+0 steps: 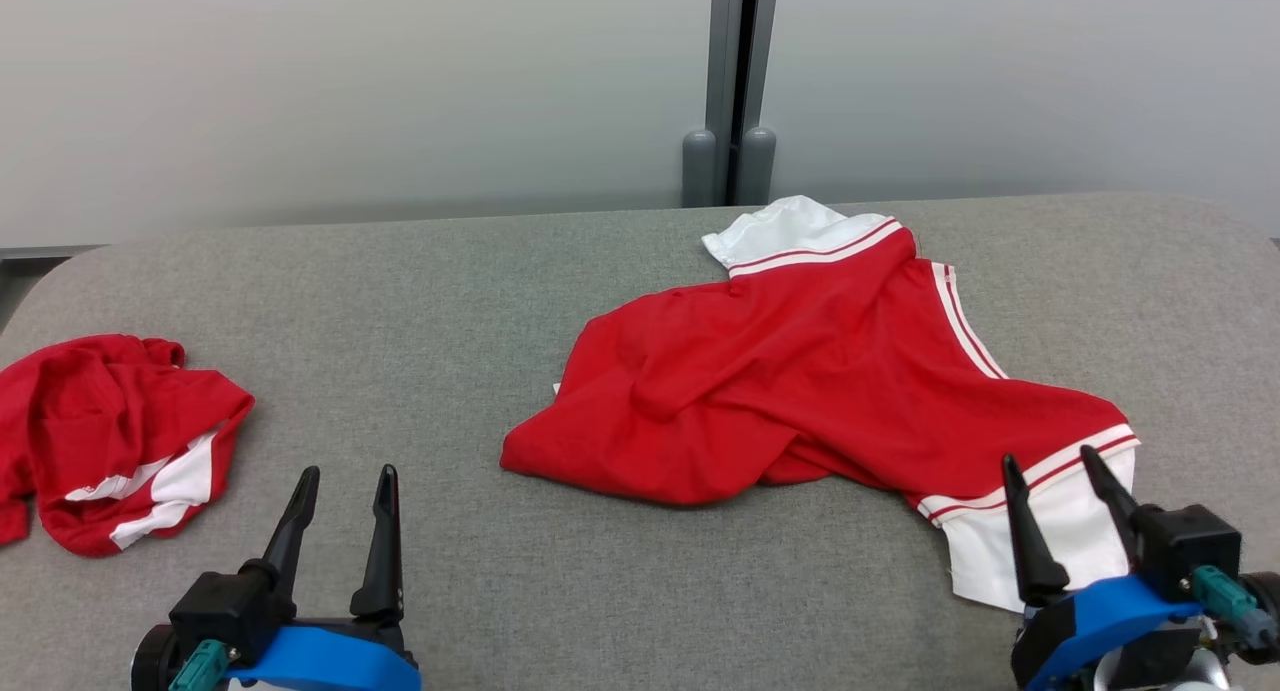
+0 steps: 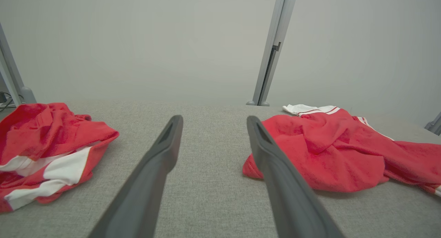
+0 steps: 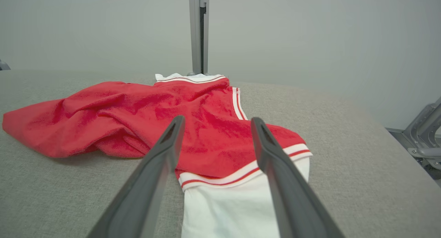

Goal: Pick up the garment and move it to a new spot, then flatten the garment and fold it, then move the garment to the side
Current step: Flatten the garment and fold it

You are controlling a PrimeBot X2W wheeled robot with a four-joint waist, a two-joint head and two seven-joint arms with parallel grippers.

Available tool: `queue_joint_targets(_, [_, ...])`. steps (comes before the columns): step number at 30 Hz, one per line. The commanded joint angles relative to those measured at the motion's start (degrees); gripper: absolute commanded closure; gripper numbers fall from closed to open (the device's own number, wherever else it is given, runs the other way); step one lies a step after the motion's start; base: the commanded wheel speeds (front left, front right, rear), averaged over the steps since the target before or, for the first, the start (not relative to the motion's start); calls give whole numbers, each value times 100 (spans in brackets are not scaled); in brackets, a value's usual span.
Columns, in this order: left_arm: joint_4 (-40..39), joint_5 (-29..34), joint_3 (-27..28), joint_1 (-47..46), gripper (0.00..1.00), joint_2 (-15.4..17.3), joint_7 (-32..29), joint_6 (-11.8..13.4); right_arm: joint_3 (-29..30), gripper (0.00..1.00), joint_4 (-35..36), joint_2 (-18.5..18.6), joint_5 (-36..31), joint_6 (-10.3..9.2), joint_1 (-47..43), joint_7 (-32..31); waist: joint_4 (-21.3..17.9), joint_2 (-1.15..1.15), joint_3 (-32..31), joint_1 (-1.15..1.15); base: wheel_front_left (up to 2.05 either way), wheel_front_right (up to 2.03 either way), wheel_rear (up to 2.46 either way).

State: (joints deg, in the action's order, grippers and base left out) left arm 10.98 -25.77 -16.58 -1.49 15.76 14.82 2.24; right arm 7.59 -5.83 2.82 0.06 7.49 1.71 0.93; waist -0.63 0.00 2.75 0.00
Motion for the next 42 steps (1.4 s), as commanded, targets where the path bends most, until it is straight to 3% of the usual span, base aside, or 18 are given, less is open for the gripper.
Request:
queue_joint_targets(1, [15, -31, 27, 24, 0, -19, 25, 34, -118, 0, -62, 13, 32, 1, -127, 68, -1, 0, -9, 0, 0, 0, 0])
queue_joint_targets(7, [268, -61, -160, -214, 0, -82, -147, -126, -320, 0, -168, 15, 156, 1, -9, 134, -52, 0, 85, 0, 0, 0, 0])
queue_joint_targets(12, [840, -197, -402, -816, 0, -191, -640, -471, -493, 0, -138, 13, 193, 1, 164, 194, -150, 0, 265, 0, 0, 0, 0])
queue_joint_targets(17, [1437, -288, -594, -1563, 0, -305, -1186, -663, -695, 0, -160, 15, 229, 1, 322, 258, -314, 0, 505, 0, 0, 0, 0])
queue_joint_targets(29, [2800, -557, -736, -2436, 0, -464, -2083, -794, -1078, 0, -285, 15, 355, 1, 658, 395, -631, 0, 908, 0, 0, 0, 0])
queue_joint_targets(30, [2865, -573, -757, -2468, 54, -462, -2126, -808, -1089, 0, -308, 15, 363, 1, 661, 413, -639, 0, 913, 0, 0, 0, 0])
queue_joint_targets(31, [2920, -601, -766, -2488, 100, -458, -2166, -820, -1095, 0, -327, 14, 370, 1, 668, 423, -644, 0, 916, 0, 0, 0, 0])
queue_joint_targets(37, [2792, -791, -690, -2374, 100, -576, -1688, -884, -1056, 0, -385, 14, 388, 1, 648, 475, -567, 0, 817, 0, 0, 0, 0])
queue_joint_targets(42, [2062, -1022, -590, -1989, 100, -630, -1222, -922, -1036, 0, -336, 14, 344, 1, 585, 461, -388, 0, 628, 0, 0, 0, 0])
